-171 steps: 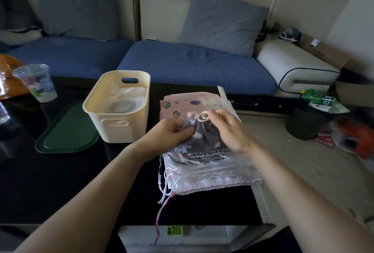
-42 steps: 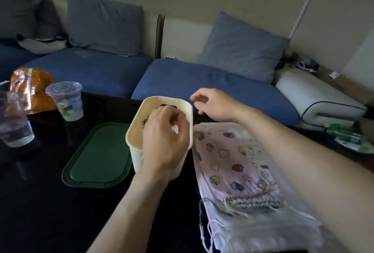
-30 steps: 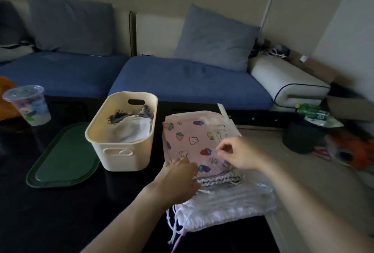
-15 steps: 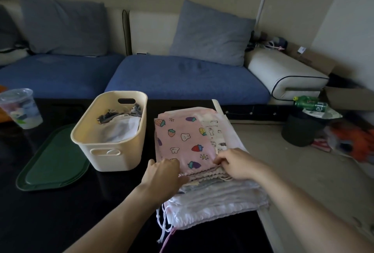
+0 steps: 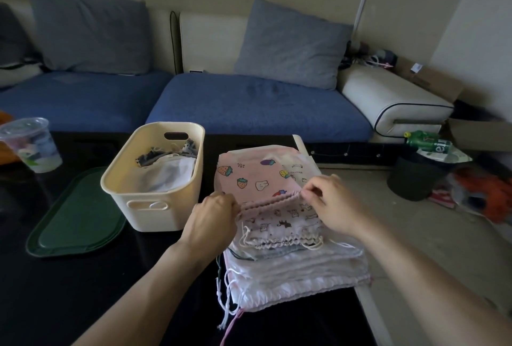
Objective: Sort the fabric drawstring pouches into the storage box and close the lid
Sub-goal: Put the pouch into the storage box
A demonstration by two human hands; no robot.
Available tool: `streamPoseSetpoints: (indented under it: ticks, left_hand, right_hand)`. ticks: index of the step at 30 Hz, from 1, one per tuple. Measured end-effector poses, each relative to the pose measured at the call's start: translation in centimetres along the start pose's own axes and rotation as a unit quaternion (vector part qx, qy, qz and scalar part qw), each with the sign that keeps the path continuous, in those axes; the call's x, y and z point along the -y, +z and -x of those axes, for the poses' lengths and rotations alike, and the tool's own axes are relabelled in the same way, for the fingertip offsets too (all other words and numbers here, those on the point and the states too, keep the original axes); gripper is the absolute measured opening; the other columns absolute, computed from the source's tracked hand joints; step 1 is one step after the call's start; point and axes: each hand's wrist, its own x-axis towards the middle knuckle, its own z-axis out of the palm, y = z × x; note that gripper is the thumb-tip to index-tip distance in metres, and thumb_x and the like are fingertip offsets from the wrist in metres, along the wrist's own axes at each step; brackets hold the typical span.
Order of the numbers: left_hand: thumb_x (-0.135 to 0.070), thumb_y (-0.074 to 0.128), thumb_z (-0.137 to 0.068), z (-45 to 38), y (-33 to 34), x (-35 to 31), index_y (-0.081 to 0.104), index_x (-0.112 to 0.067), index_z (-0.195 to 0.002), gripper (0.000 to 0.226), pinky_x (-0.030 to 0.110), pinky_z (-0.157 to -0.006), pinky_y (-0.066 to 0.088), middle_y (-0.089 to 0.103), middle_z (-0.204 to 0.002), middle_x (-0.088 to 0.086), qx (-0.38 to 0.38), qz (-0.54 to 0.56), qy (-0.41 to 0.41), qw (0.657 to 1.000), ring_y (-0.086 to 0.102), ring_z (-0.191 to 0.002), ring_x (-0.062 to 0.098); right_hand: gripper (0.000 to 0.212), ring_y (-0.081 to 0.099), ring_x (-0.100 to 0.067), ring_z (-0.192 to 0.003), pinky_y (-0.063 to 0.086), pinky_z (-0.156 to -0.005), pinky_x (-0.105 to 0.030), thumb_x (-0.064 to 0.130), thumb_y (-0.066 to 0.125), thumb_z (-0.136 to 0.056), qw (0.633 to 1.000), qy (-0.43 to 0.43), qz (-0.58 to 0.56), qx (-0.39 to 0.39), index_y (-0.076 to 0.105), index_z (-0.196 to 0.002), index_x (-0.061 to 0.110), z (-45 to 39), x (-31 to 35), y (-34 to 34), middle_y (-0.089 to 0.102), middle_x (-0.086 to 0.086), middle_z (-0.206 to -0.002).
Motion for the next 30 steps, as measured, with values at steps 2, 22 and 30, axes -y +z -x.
streamPoseSetpoints:
  ticks: [2,22,30]
  left_hand:
    - [-0.016,0.045,-0.099,-0.1,-0.2,-0.1,0.051,-0.008,-0.075,0.026,0.035,-0.063,0.041,0.058,-0.078,0.004,-0.011,0.034,-0.047,0.998,0.056,-0.073,0.028]
    - [-0.055,0.041,-0.099,0.1,-2.4,-1.6,0.061,0.004,-0.063,0.072,0.027,-0.051,0.044,0.066,-0.059,0.011,-0.017,0.129,-0.157,0.979,0.058,-0.051,0.017]
    - [-0.052,0.058,-0.093,-0.6,-2.2,-1.4,0.061,0.005,-0.065,0.063,0.033,-0.049,0.045,0.064,-0.057,0.014,-0.144,0.248,-0.168,0.943,0.053,-0.046,0.022]
  right_hand:
    - [0.019,0.06,-0.013,-0.075,0.047,-0.061,-0.028,0.031,0.054,-0.101,0.999,0.0,-0.044,-0.025,0.064,-0.089,0.021,0.0,0.2,-0.1,0.065,0.009,-0.08]
    - [0.038,0.048,-0.007,-0.052,0.039,-0.059,-0.025,0.027,0.053,-0.103,0.959,0.112,-0.251,0.073,0.055,-0.066,0.017,1.2,-1.4,-0.3,0.051,0.01,-0.052]
    - [0.035,0.054,-0.024,-0.071,0.045,-0.069,-0.046,0.046,0.047,-0.083,0.951,0.171,-0.259,0.011,0.057,-0.058,0.024,0.7,-1.7,-1.4,0.056,-0.011,-0.072]
